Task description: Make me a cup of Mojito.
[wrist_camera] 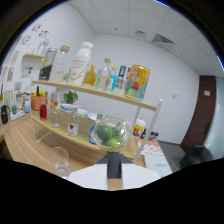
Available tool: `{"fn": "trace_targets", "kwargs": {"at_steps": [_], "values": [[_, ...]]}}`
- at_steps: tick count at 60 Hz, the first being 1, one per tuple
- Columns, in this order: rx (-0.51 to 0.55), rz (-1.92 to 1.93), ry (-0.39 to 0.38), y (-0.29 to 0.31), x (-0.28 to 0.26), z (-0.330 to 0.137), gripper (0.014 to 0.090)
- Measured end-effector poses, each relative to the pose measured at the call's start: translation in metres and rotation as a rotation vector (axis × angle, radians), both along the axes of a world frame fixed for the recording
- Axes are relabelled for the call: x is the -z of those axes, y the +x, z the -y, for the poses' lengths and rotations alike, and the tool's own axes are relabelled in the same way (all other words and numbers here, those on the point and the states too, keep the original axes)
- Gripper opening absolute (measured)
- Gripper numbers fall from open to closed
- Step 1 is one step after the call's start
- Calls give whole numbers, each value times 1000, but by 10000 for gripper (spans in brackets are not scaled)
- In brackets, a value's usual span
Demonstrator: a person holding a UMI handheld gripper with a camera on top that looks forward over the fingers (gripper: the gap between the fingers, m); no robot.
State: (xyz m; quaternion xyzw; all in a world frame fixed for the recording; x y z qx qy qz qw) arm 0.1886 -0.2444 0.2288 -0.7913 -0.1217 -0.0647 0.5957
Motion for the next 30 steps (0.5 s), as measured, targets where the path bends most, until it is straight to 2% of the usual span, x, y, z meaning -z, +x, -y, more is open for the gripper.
{"fn": "trace_targets", "kwargs": {"at_steps": [8,15,22,30], "values": [[48,-142,-179,33,78,9,157],[87,-199,-296,58,135,16,157],[121,-253,-393,73,178,23,156],[126,-288,-451,81,211,29,156]]}}
